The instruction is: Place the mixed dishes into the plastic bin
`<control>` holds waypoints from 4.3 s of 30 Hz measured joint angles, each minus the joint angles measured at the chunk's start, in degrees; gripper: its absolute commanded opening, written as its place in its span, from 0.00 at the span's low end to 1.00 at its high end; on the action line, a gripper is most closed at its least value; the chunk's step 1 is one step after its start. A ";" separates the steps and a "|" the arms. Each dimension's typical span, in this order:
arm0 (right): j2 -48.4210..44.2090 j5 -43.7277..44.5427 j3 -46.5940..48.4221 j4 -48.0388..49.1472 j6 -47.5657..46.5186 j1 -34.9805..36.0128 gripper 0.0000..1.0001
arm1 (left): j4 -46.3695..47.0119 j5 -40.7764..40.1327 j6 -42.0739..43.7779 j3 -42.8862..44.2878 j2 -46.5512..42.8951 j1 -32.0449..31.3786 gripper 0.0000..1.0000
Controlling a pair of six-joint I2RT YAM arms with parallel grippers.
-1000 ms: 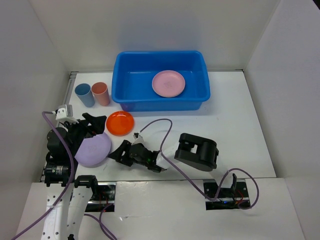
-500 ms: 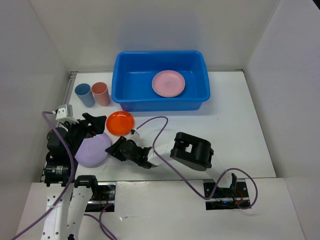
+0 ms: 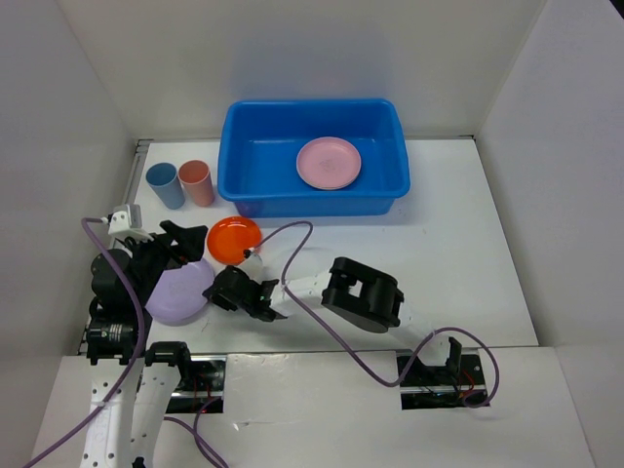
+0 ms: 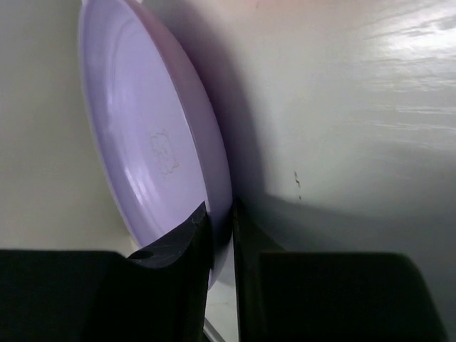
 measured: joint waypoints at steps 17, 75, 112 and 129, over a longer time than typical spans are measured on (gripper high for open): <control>-4.04 2.60 3.72 -16.65 -9.90 -0.42 0.00 | -1.36 -4.37 -0.17 0.00 -5.92 0.00 1.00; -3.17 -10.12 26.16 -40.28 -42.49 -58.27 0.67 | -3.37 -11.78 -1.73 1.07 -11.34 0.00 1.00; -71.49 -27.36 -15.87 -28.44 -39.69 -48.52 0.91 | 15.37 30.40 -18.56 -14.86 17.18 16.17 0.01; -79.80 -26.86 -21.81 -26.29 -41.18 -51.04 0.91 | 19.58 26.34 -20.65 -18.27 40.30 20.28 0.69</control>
